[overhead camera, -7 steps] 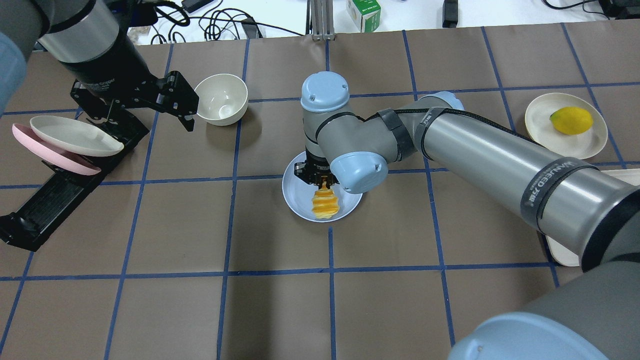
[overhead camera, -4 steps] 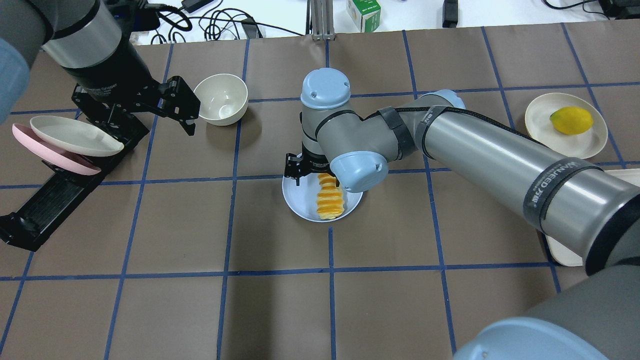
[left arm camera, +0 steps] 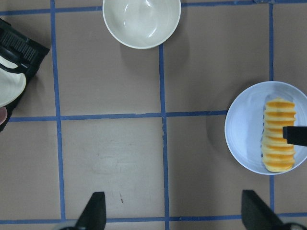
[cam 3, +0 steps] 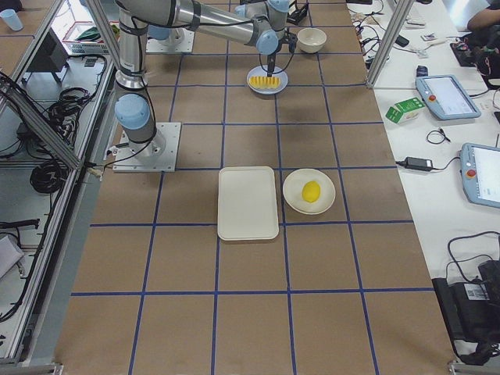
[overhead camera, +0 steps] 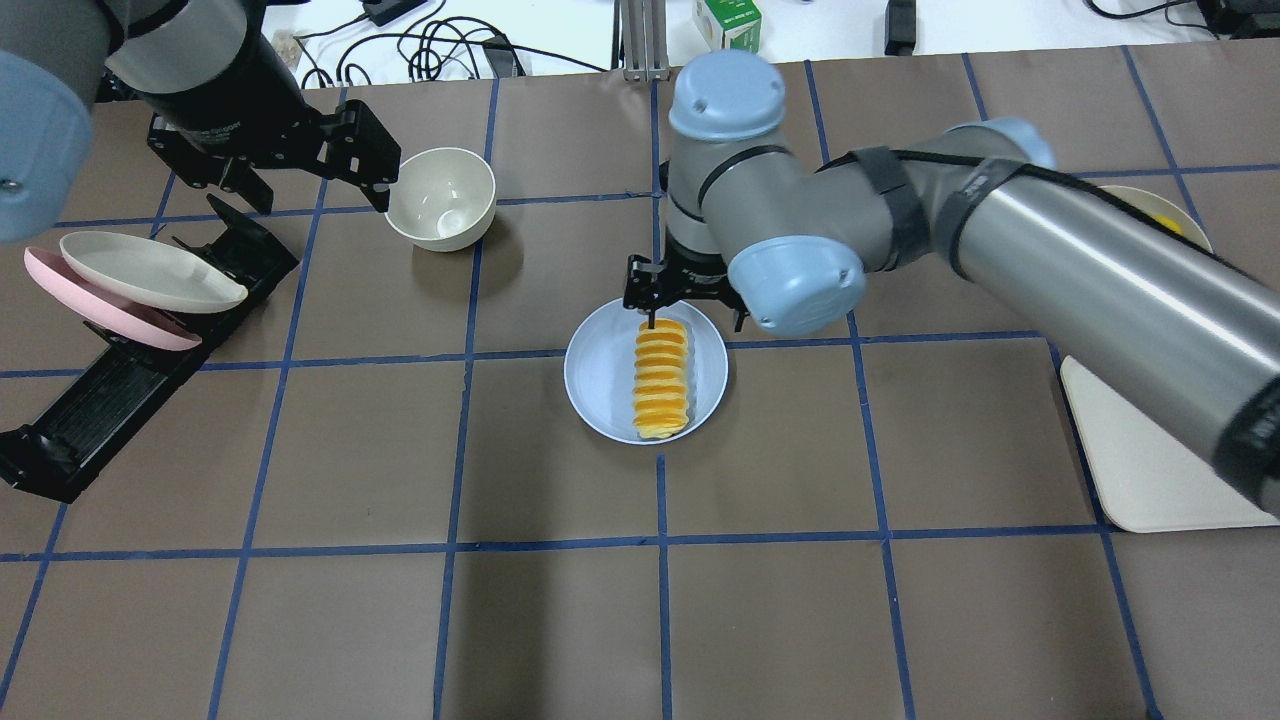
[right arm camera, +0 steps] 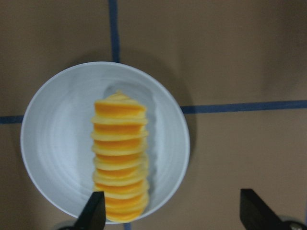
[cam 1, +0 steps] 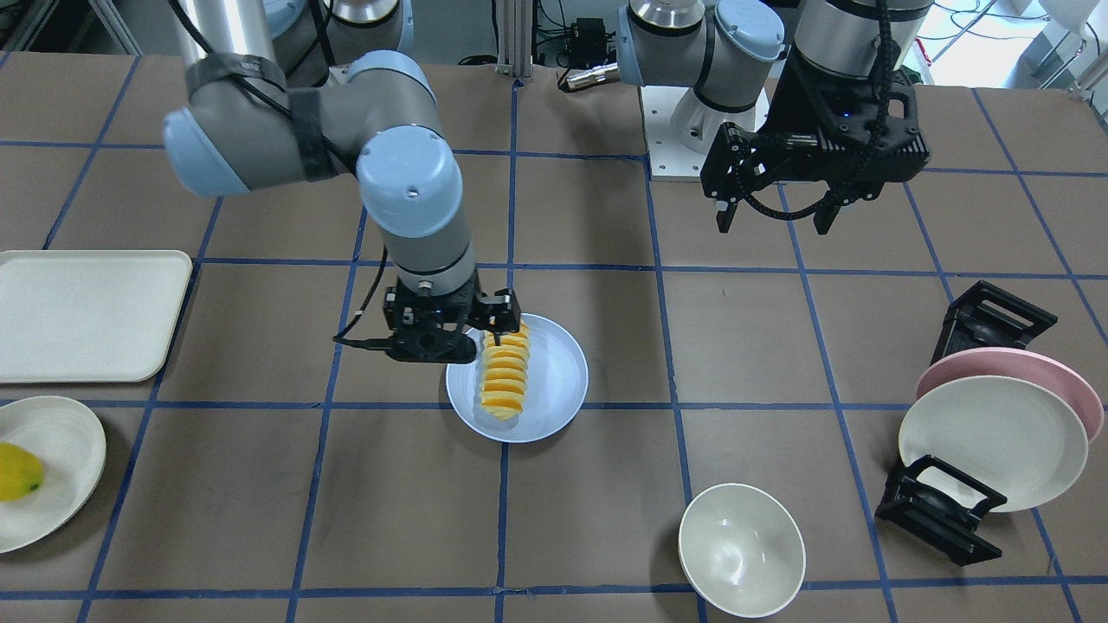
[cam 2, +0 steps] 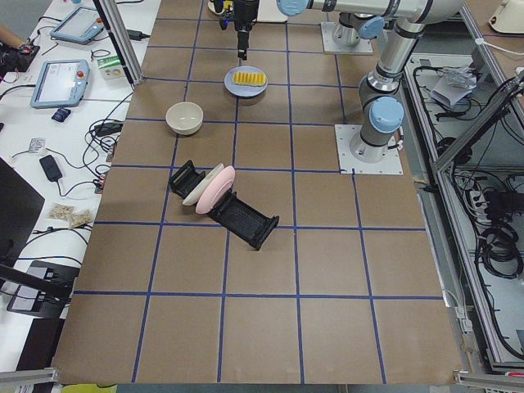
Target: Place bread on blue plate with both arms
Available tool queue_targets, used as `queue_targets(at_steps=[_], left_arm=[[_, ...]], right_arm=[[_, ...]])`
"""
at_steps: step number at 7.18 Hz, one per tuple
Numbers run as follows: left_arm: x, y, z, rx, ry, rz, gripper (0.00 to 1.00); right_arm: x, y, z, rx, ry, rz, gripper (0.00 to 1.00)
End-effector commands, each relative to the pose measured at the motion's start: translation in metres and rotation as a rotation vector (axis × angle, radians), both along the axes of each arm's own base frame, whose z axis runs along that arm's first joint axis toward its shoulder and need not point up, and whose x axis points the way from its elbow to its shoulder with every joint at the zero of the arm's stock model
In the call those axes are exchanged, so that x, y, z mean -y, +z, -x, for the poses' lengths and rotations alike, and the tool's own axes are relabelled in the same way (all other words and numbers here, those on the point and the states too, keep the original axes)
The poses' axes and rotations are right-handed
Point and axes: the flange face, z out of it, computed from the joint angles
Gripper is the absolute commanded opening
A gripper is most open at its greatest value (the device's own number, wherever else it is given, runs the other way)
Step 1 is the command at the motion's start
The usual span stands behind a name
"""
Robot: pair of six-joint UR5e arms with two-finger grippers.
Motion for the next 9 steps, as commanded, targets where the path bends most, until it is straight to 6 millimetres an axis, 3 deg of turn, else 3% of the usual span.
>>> queue_targets(at_steps=[1,2,3,5,7,9], left_arm=[[0.018,0.004,-0.001,0.02,0.001,0.013,1.0],[0.024,0.007,0.0,0.009,0.001,0.017,1.0],[0.026,0.007,0.001,0.004,0.01,0.013,1.0],[0.025,0.005,0.005,-0.051,0.027,-0.007,1.0],[0.018,0.015,0.001,-0.017,0.036,-0.08,1.0],[0.022,0.01,0.003,-0.023,0.034,-0.085,1.0]], right_arm=[[-0.003,0.071,0.121,-0.072,-0.042,0.003,1.0],[-0.021,0.107,0.153,-0.098,-0.089,0.008,1.0],[-0.038,0.126,0.165,-0.096,-0.11,-0.001,1.0],[-0.05,0.144,0.161,-0.096,-0.122,0.018,1.0],[-0.064,0.165,0.155,-0.035,-0.119,0.057,1.0],[-0.067,0.166,0.154,-0.029,-0.11,0.059,1.0]])
